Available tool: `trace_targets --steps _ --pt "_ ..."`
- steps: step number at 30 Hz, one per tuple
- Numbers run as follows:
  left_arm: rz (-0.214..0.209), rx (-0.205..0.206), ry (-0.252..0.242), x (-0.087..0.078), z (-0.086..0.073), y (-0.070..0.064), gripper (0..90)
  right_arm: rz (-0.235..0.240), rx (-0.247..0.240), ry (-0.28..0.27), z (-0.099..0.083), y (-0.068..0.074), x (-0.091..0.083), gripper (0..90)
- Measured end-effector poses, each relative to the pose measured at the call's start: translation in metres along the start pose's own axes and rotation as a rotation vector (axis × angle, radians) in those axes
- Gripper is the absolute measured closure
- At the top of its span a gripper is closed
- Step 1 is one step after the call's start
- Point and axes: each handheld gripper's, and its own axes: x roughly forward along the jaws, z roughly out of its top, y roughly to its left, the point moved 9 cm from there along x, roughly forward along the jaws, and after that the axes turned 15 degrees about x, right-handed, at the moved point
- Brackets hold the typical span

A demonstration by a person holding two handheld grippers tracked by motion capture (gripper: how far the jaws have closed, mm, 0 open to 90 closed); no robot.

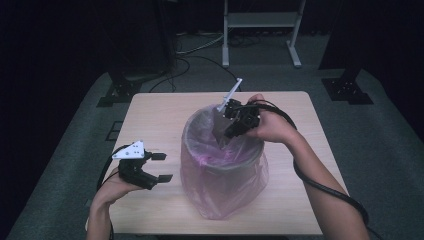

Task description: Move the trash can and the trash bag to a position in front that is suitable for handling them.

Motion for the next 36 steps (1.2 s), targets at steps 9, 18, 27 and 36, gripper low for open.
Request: trace_targets --steps 9,18,27,36 --pt "0.001 -0.001 0.002 0.000 -0.001 0.001 16.5 -0.080 0.060 0.032 -0.019 -0.035 0.008 81.8" --pt "0.003 -0.001 -0.004 -0.001 -0.001 0.000 16.4 0.063 0.105 -0.168 -0.003 -0.030 -0.013 59.8" --pt "0.019 -0.013 0.014 -0.001 -0.006 0.003 8.6 0.107 0.173 -0.293 -0.013 -0.045 -0.037 41.7" --pt "0.027 -0.021 0.009 -0.002 -0.006 0.003 8.6 0.139 0.216 -0.364 -0.025 -0.059 -0.051 34.8"
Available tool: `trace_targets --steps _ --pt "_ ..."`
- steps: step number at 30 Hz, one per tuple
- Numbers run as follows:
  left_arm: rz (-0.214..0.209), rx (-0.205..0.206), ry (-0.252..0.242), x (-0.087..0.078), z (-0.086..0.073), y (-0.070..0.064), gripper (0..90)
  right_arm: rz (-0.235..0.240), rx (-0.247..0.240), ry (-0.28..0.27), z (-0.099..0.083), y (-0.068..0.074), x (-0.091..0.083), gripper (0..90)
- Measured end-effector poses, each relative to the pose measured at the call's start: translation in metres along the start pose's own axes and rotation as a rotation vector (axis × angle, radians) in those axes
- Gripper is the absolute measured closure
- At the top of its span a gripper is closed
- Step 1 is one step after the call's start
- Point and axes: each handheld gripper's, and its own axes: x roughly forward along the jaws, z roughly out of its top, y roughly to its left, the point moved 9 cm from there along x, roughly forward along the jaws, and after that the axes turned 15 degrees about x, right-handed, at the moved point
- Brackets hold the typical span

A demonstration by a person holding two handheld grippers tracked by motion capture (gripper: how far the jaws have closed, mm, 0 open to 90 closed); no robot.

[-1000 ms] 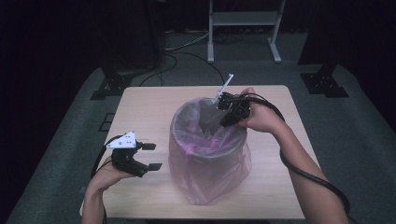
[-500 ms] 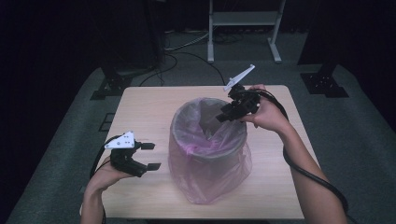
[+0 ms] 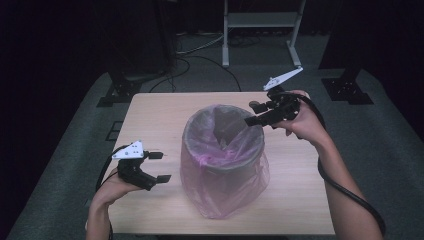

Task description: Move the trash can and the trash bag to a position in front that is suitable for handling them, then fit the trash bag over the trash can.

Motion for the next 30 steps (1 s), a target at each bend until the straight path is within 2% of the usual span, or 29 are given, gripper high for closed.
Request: trace_targets --steps 11,30 --pt "0.004 0.002 -0.002 -0.002 0.001 -0.001 8.5 -0.015 0.014 -0.053 -0.008 -0.012 -0.010 30.0" --pt "0.001 -0.010 0.023 0.002 -0.005 -0.001 8.5 -0.021 0.106 -0.098 -0.044 -0.041 -0.020 29.2"
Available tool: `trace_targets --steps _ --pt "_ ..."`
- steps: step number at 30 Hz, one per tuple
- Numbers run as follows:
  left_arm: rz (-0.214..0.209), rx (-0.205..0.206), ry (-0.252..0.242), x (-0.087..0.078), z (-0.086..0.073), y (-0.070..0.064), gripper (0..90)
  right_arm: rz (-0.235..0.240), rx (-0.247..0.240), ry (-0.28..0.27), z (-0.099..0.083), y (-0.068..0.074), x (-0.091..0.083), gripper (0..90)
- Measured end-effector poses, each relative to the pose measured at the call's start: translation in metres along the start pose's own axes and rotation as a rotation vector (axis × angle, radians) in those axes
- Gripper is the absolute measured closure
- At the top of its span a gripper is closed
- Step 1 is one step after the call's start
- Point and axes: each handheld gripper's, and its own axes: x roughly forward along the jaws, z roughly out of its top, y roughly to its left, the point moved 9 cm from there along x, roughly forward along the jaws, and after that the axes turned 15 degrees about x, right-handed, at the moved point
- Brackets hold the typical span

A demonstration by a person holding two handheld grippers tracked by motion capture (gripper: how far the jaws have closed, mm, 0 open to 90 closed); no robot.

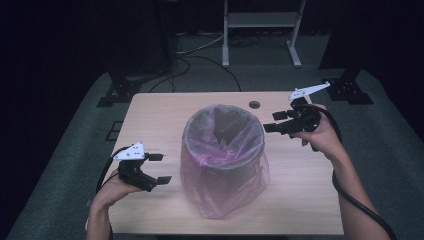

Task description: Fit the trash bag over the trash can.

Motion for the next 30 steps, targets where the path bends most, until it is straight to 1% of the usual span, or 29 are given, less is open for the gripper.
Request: trace_targets --steps 5,8,12,14,16,24,30 --pt "-0.001 -0.004 0.006 0.000 -0.001 0.000 8.5 -0.010 0.012 -0.003 -0.012 -0.009 -0.002 28.5" --pt "-0.004 -0.005 0.008 0.002 -0.002 0.000 8.5 -0.001 0.033 -0.007 -0.021 -0.014 -0.001 28.5" --pt "-0.005 -0.006 0.009 0.002 -0.002 0.000 8.5 0.003 0.046 -0.008 -0.030 -0.020 0.000 28.5" --pt "-0.006 -0.008 0.009 0.002 -0.003 0.000 8.5 -0.002 0.054 -0.006 -0.037 -0.023 0.002 28.5" --pt "-0.004 -0.011 0.013 0.003 -0.003 0.000 8.5 -0.015 0.047 -0.013 -0.044 -0.027 0.003 28.5" --pt "-0.007 -0.013 0.018 0.004 -0.005 0.000 8.5 -0.010 0.083 -0.013 -0.074 -0.039 0.011 28.6" --pt "-0.006 -0.015 0.019 0.004 -0.006 0.000 8.5 -0.012 0.112 -0.020 -0.093 -0.048 0.014 28.5"
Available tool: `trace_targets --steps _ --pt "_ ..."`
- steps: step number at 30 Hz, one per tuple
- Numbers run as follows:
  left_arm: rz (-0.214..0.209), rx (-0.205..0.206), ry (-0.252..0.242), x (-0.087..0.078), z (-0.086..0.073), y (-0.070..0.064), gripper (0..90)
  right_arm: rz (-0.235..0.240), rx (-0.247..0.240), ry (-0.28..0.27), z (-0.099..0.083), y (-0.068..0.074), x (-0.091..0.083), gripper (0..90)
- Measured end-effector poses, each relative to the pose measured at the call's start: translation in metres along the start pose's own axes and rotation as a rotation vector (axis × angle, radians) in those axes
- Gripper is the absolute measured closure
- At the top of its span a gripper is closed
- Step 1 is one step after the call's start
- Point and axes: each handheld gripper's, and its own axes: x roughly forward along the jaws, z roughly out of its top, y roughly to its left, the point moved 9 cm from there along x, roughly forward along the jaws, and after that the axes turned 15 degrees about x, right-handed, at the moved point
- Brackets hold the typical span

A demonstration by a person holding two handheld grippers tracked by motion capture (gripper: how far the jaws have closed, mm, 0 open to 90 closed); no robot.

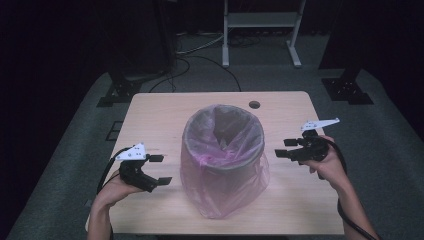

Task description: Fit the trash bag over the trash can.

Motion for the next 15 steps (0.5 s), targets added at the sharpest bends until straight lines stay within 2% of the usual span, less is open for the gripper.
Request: trace_targets --steps 7,15 --pt "0.001 -0.003 0.000 0.000 0.000 0.000 8.5 -0.007 0.020 -0.020 -0.022 -0.008 -0.001 28.5" --pt "-0.003 -0.004 0.003 0.001 0.000 -0.001 8.5 0.003 0.044 -0.036 -0.043 -0.011 -0.006 28.0"
